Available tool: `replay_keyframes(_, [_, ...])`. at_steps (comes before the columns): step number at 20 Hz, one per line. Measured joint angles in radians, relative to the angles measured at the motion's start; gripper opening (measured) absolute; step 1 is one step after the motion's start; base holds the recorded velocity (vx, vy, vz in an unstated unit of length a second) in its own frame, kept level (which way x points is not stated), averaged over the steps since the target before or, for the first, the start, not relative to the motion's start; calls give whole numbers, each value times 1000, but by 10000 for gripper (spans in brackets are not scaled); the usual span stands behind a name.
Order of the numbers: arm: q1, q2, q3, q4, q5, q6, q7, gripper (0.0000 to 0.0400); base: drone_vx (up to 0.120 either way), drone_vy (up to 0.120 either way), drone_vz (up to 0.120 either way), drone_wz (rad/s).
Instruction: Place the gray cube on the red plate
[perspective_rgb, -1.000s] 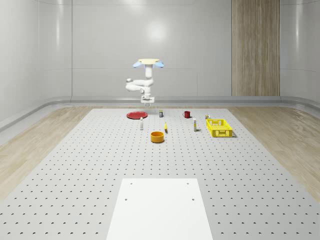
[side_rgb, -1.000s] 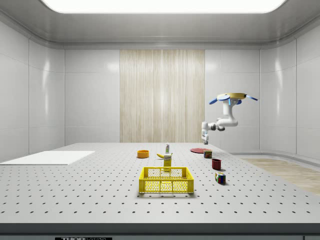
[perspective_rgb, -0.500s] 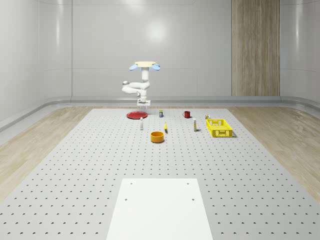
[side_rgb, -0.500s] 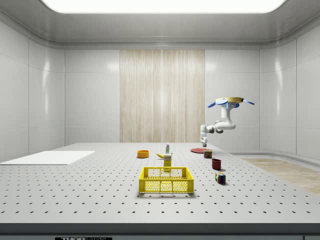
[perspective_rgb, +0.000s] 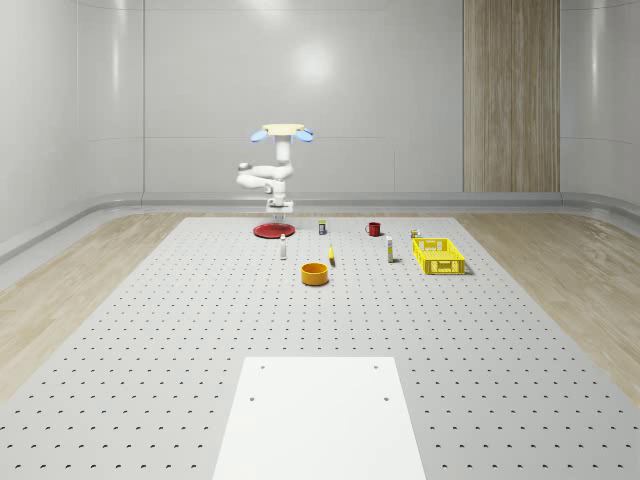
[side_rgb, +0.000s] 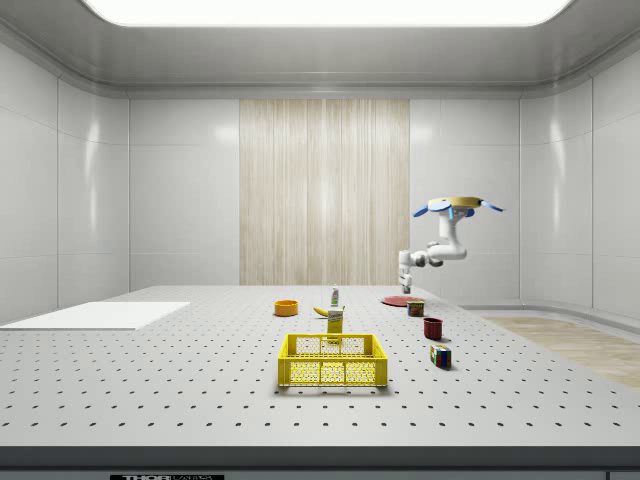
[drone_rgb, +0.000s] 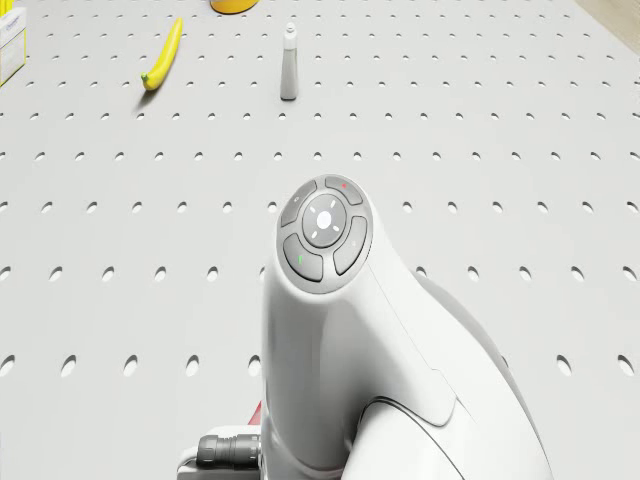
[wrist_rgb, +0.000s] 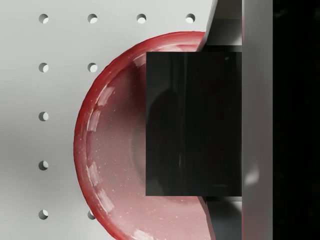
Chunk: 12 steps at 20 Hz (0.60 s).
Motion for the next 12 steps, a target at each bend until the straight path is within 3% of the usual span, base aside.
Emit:
replay_keyframes(1, [0,-1,0,0,0,1,0,251,0,-120,0,0])
replay_keyframes(12, [-19,-8,-113,29,-104,50,1,251,0,0,0,0])
